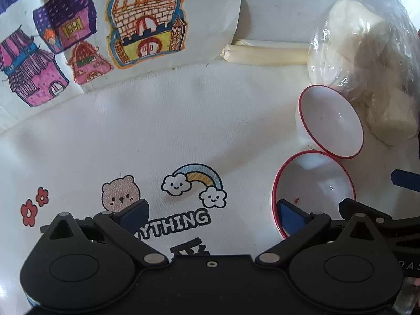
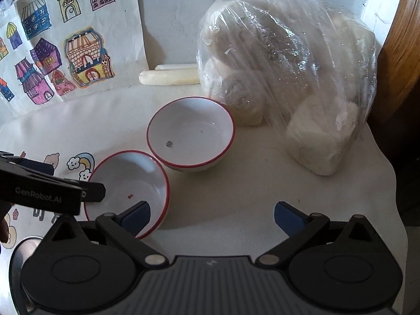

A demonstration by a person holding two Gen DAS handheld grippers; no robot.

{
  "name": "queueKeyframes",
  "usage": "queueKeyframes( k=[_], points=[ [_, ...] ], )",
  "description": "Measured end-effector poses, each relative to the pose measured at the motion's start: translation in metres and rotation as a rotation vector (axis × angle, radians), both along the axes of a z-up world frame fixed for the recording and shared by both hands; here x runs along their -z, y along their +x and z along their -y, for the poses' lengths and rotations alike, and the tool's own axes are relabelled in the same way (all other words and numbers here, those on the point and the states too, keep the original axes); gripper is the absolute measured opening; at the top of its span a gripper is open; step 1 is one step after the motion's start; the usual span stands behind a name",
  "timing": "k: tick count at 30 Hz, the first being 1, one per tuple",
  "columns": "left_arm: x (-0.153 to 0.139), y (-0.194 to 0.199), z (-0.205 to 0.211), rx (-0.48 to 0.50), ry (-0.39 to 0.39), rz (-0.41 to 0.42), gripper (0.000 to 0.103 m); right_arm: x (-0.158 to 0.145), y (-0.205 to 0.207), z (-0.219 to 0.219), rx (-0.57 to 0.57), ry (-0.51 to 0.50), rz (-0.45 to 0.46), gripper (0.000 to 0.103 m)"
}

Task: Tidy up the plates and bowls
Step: 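Move both tools to the rim of the nearer red-rimmed white bowl, then close the left tool on the white bowl rim while the right tool grips the opposite rim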

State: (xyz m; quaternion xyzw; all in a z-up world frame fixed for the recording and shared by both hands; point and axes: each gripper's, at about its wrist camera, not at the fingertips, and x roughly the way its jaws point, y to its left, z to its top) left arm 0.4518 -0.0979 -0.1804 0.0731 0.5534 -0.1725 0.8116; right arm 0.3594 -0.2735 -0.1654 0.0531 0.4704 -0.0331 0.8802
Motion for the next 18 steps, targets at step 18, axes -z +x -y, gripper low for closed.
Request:
queueKeyframes(
  k=[18],
  points=[
    [-0.001, -0.006, 0.007, -0.03, -0.044, -0.064, 0.066, 0.002, 0.003, -0.003, -0.039, 0.094, -0.007, 0.068]
  ],
)
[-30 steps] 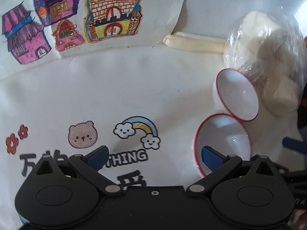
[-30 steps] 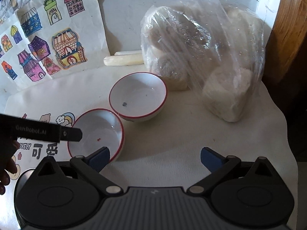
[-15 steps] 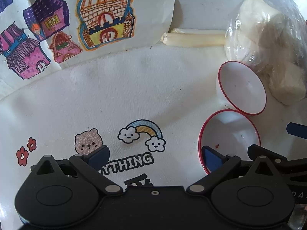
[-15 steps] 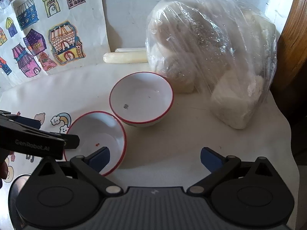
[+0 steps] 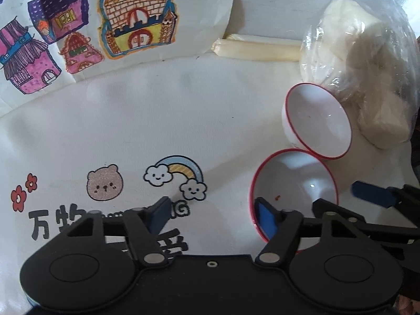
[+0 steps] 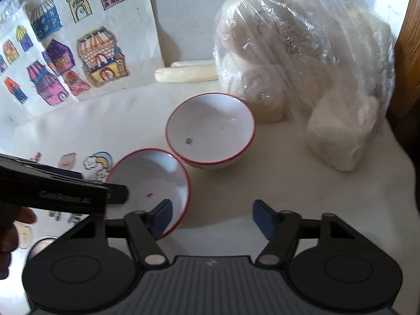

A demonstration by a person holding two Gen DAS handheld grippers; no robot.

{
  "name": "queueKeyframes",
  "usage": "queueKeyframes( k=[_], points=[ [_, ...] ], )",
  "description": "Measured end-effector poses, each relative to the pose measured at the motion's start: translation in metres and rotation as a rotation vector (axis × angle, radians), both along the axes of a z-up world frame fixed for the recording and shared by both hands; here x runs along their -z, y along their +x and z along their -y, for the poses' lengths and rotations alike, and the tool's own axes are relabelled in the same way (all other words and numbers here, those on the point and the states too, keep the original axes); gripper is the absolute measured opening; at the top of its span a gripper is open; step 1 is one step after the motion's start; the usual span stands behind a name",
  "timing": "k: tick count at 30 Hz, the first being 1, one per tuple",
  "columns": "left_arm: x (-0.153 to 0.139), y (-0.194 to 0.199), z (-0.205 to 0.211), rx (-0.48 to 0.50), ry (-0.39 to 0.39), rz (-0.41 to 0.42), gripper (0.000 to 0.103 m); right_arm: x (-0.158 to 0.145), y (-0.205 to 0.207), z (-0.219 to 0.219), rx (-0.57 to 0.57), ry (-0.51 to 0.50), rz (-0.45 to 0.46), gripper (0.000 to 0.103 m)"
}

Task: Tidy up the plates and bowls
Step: 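Close the left tool on the white bowl rim while the right tool grips the opposite rim, then lift the white bowl with both tools and lower it into the steel bowl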

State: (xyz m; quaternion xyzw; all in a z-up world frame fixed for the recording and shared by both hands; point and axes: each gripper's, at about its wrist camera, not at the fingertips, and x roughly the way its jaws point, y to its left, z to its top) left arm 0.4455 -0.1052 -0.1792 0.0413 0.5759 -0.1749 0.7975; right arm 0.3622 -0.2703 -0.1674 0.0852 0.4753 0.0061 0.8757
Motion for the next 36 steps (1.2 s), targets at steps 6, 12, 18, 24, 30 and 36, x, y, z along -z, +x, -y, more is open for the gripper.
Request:
queueKeyframes(
  k=[6, 12, 18, 24, 30, 36],
  points=[
    [-0.001, -0.002, 0.003, -0.027, -0.04, -0.027, 0.049, -0.001, -0.001, 0.001, -0.018, 0.025, -0.008, 0.06],
    [0.0, -0.005, 0.002, -0.093, -0.077, -0.064, 0.033, -0.002, 0.001, -0.004, -0.064, 0.027, -0.011, 0.049],
    [0.003, -0.01, 0.002, -0.154, -0.142, -0.113, 0.012, -0.003, 0.004, -0.007, -0.121, 0.04, -0.025, 0.037],
    [-0.002, -0.026, 0.003, -0.214, -0.108, -0.111, 0.009, -0.002, 0.005, -0.009, -0.215, 0.087, -0.034, 0.025],
    [-0.012, -0.052, -0.005, -0.287, -0.122, -0.101, 0.009, -0.006, -0.007, -0.005, -0.286, 0.109, -0.036, 0.021],
    [-0.039, -0.079, -0.003, -0.342, -0.167, -0.063, 0.009, -0.025, -0.027, 0.005, -0.348, 0.124, 0.006, 0.021]
  ],
)
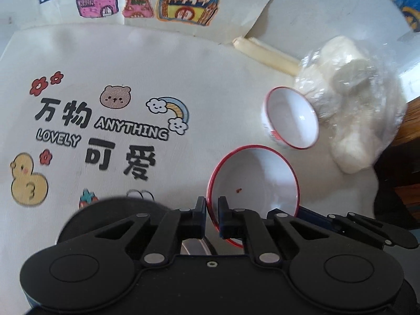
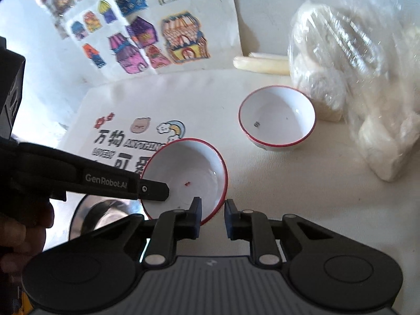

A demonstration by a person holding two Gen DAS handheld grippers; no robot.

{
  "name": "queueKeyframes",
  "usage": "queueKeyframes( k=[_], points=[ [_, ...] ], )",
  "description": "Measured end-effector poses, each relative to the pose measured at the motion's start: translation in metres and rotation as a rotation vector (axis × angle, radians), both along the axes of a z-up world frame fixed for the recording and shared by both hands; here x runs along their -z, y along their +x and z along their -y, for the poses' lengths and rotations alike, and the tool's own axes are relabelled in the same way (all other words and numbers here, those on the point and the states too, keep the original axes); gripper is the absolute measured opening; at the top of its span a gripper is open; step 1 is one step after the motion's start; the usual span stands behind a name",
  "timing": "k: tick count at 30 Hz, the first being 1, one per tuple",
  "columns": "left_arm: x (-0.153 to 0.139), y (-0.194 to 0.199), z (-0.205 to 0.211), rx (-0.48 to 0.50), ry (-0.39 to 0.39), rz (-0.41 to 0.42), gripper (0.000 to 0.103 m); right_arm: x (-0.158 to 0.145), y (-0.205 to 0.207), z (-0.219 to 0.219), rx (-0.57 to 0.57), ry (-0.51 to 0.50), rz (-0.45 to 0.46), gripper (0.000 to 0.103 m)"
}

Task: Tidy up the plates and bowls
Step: 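Lift the white bowl with both tools and lower it into the steel bowl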

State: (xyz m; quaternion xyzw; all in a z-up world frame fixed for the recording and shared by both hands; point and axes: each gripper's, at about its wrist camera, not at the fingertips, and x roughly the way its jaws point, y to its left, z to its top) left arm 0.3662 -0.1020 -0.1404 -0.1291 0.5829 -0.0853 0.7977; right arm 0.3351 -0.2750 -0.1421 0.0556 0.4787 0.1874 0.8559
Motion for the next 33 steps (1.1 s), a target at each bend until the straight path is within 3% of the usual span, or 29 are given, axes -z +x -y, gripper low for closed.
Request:
queueKeyframes(
  k=[7, 11, 21, 33],
  points=[
    [-0.023, -0.037, 0.027, 0.008, -0.051, 0.04, 0.009, -0.021, -0.035, 0.032, -0.043, 0.017, 0.037, 0.021],
    [-0.029, -0.059, 0.047, 0.035, -0.042, 0.047, 0.009, -0.027, -0.059, 0.052, -0.045, 0.01, 0.041, 0.021],
    [-0.02, -0.099, 0.078, 0.091, -0.016, -0.002, 0.012, -0.028, -0.101, 0.082, -0.114, -0.026, 0.041, 0.021],
    [-0.011, -0.114, 0.096, 0.14, 0.007, -0.032, 0.013, -0.018, -0.123, 0.094, -0.126, -0.034, 0.005, 0.024]
  ],
)
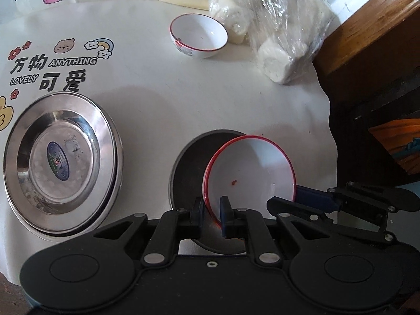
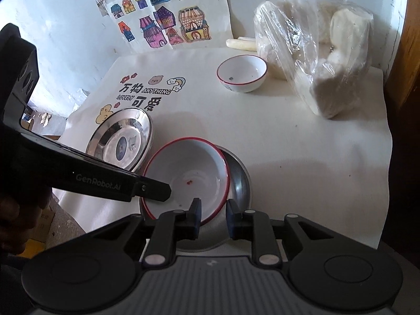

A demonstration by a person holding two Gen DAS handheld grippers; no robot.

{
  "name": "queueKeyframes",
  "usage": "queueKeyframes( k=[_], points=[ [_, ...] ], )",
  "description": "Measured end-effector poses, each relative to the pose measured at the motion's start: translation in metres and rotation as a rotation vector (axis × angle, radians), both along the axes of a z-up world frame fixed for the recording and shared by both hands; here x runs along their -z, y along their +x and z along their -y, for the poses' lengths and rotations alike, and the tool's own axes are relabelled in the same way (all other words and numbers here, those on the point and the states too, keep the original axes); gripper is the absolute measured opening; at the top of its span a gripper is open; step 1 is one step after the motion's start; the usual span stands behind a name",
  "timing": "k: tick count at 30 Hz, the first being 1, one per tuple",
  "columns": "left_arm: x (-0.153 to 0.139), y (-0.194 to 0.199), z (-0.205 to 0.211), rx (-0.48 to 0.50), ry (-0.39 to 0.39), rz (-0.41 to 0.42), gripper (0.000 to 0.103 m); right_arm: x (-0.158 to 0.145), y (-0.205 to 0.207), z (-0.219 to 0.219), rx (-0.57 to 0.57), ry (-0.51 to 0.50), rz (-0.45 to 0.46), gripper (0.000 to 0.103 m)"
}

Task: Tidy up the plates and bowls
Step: 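Lift the white bowl with both tools and lower it into the steel bowl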

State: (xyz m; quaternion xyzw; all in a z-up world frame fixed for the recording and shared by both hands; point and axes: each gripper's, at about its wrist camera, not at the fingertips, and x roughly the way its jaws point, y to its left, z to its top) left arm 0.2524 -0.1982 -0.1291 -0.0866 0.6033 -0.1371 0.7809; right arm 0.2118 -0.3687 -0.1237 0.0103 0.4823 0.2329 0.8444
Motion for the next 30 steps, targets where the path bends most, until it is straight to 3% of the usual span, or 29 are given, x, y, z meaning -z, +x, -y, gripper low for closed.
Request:
queueKeyframes(
  k=[24, 30],
  points=[
    [0.012, -0.002, 0.007, -0.009, 0.048, -0.026, 0.015, 0.014, 0.002, 0.002, 0.001, 0.012, -0.037, 0.025],
    [0.014, 0.001, 0.005, -0.013, 0.054, -0.026, 0.015, 0.016, 0.005, -0.002, -0.005, 0.007, -0.039, 0.03]
  ],
)
